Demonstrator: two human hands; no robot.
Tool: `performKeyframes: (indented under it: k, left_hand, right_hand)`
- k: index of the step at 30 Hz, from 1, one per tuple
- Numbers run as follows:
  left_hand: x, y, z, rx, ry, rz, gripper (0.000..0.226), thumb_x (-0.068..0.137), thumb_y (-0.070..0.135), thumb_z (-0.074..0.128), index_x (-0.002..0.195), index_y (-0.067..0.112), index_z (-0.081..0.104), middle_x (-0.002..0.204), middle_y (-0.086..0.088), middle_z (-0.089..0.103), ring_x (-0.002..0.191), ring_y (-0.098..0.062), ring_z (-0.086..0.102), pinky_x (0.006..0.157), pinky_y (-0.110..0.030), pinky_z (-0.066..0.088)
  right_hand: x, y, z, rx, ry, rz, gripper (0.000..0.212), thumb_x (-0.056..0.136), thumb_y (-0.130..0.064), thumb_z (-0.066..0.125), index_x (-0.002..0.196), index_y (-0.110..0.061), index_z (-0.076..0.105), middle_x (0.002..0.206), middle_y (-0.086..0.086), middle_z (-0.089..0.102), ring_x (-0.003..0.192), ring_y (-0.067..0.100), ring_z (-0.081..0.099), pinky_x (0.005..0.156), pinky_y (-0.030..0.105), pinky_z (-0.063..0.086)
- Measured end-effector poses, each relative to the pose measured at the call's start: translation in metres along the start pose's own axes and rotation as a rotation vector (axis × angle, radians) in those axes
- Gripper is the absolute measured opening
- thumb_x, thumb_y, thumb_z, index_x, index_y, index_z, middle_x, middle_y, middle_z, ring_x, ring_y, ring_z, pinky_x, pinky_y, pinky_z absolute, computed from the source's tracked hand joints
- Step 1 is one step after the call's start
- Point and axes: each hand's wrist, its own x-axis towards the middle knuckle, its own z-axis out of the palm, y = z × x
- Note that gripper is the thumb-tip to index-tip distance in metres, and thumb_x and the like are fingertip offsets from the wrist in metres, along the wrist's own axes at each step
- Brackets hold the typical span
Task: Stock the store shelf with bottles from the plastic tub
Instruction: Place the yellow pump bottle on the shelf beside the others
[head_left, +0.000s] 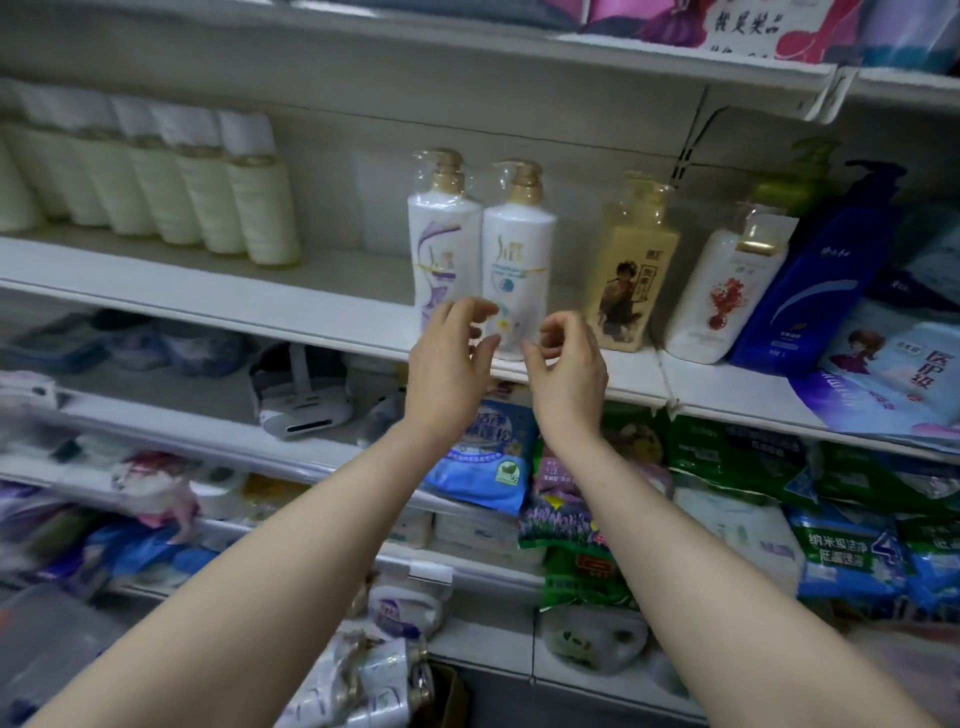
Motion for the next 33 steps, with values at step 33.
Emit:
performKeyframes:
  k: [33]
  left_hand:
    - [-0.141,-0.239,-0.459,0.329,0.331,-0.389,0.023,0.088,0.020,0.067,0.108,0.028,0.059,0.099,0.010,0.065,0.085,-0.005,0.062,0.080,-0.036,0.055]
  right_hand:
    - [-0.261,-0.337,0.296,0.330,-0.543,-0.157,0.016,0.088,-0.017,0.068,0.096,-0.022,0.055,0.090,-0.004,0.061,0.081,0.013,0.058,0.073,0.035,0.051]
